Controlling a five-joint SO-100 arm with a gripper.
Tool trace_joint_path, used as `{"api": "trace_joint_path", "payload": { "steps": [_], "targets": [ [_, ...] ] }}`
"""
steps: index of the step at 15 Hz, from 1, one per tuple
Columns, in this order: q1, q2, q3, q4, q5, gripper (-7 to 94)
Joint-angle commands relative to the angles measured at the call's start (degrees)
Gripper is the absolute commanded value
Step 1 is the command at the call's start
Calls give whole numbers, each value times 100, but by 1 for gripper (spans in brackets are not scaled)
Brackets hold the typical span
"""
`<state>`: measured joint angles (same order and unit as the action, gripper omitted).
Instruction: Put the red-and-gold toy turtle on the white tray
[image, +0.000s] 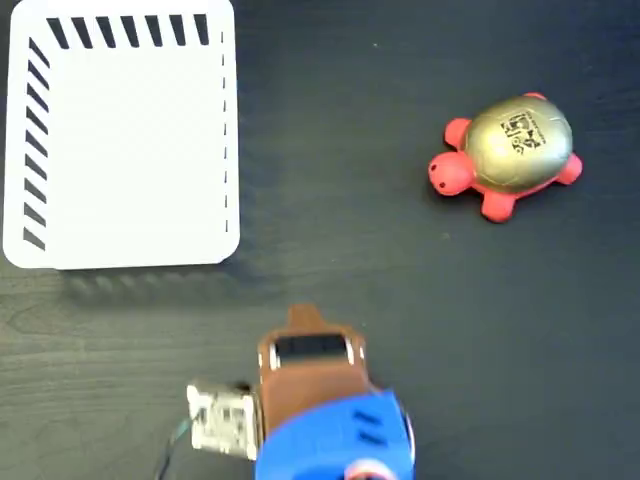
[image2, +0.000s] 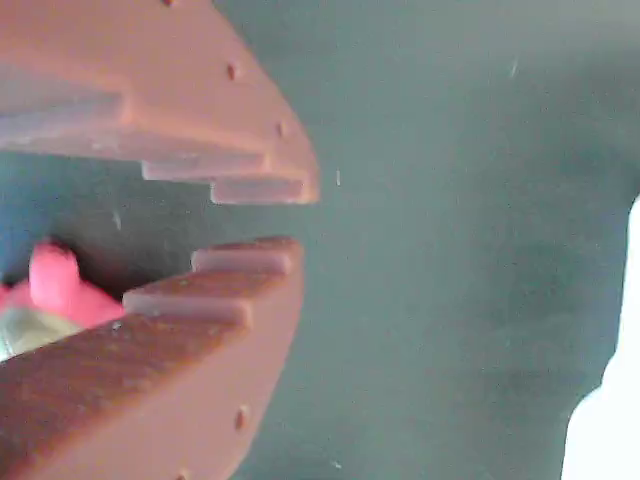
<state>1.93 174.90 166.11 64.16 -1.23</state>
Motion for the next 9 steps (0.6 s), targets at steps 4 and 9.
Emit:
{"api": "trace_joint_path", "payload": {
  "steps": [4,9],
  "targets": [
    [932,-3753,-3489,272,-1503,0],
    [1854,-5704,-6038,1327,-2874,0]
  ]
}}
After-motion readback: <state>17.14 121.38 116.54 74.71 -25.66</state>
